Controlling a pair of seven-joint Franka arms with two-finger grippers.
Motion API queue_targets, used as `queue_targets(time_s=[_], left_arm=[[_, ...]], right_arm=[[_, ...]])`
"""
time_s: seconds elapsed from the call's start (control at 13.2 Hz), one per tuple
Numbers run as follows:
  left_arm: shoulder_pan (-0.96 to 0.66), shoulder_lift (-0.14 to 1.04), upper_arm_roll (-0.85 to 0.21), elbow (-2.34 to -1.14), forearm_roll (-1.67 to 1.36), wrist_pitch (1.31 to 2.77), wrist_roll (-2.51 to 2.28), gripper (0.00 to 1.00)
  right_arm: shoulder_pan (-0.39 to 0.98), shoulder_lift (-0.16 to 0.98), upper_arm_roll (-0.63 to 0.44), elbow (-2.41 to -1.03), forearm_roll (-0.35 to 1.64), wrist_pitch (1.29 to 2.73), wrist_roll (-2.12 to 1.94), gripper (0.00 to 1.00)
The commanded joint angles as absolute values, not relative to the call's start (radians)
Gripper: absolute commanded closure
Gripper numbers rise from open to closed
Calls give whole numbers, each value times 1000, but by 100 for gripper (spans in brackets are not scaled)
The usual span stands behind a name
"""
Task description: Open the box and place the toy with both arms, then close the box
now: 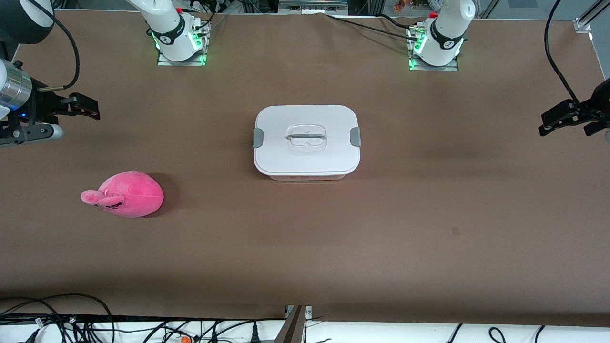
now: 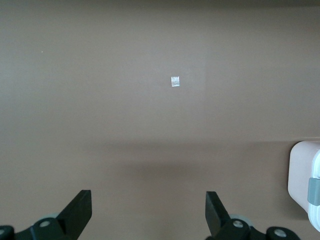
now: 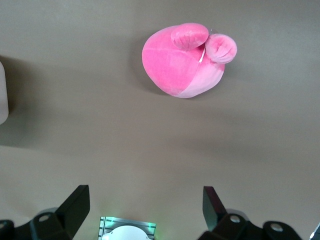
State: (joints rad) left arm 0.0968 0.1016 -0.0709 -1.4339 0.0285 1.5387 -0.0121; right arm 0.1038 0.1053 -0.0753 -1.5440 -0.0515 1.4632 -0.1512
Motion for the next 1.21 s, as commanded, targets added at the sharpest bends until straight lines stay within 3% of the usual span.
queue_targets(time_s=[0.0,1.13], left_arm=[[97,86,-74,-1437,40,1534,-9,0],[65,110,-80,-1411,44,1539,-9,0]], right_arm=[[84,75,-71,-1564,-54,1447,-140,0],[71,113,-74,-1540,-48,1457,-137,0]])
